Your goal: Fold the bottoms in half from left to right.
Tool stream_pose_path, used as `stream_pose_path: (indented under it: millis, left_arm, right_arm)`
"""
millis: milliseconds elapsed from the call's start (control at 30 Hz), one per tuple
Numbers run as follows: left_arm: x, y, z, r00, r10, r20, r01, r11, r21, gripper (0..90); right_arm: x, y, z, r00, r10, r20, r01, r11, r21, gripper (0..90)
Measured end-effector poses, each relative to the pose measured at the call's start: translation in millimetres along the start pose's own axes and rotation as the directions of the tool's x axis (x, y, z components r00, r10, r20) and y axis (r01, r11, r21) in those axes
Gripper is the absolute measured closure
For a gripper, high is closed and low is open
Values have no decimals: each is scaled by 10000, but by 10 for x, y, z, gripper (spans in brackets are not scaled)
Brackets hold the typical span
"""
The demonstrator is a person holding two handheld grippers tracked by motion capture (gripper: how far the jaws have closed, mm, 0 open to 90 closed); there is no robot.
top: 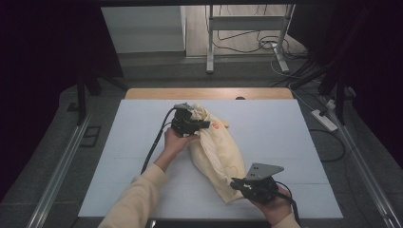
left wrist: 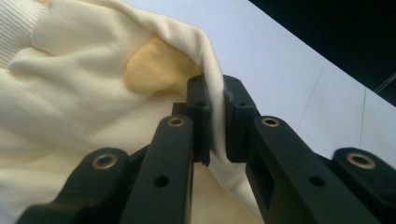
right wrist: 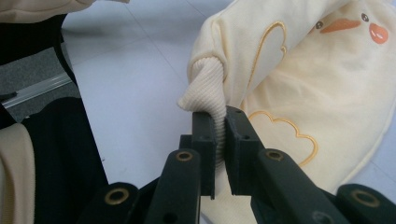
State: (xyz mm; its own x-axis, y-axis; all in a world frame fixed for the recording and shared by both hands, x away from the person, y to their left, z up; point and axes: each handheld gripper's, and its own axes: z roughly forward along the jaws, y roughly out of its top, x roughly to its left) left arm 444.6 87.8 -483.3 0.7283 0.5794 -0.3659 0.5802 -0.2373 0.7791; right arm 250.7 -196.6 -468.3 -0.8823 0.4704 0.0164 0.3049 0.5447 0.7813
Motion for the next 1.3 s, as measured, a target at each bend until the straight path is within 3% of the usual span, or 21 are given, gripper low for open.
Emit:
stream_pose_path:
  millis: [500, 933, 1100, 1200, 1300]
  left_arm:
    - [-11, 52, 291, 9999, -162, -16, 162, 9990, 424, 825]
    - [50, -45, 549, 9986, -497, -164, 512, 9929, 1077, 817]
    - [75, -81, 616, 9973, -731, -79, 736, 9912, 1100, 807]
    - [73, -77, 604, 9965, -839, 1, 834, 9912, 1026, 754]
    - [7, -57, 515, 9982, -569, -210, 583, 9957, 714, 562]
  right_arm:
    - [-105, -118, -54, 9994, 271, 205, -278, 9991, 327, 832]
    - [-208, -195, -10, 9980, 598, 220, -615, 9943, 875, 831]
    - [-234, -194, -8, 9980, 604, 186, -619, 9937, 938, 830]
    - [-255, -209, 0, 9976, 684, 133, -694, 9926, 1000, 830]
    - [-271, -205, -18, 9976, 677, 148, -688, 9928, 977, 825]
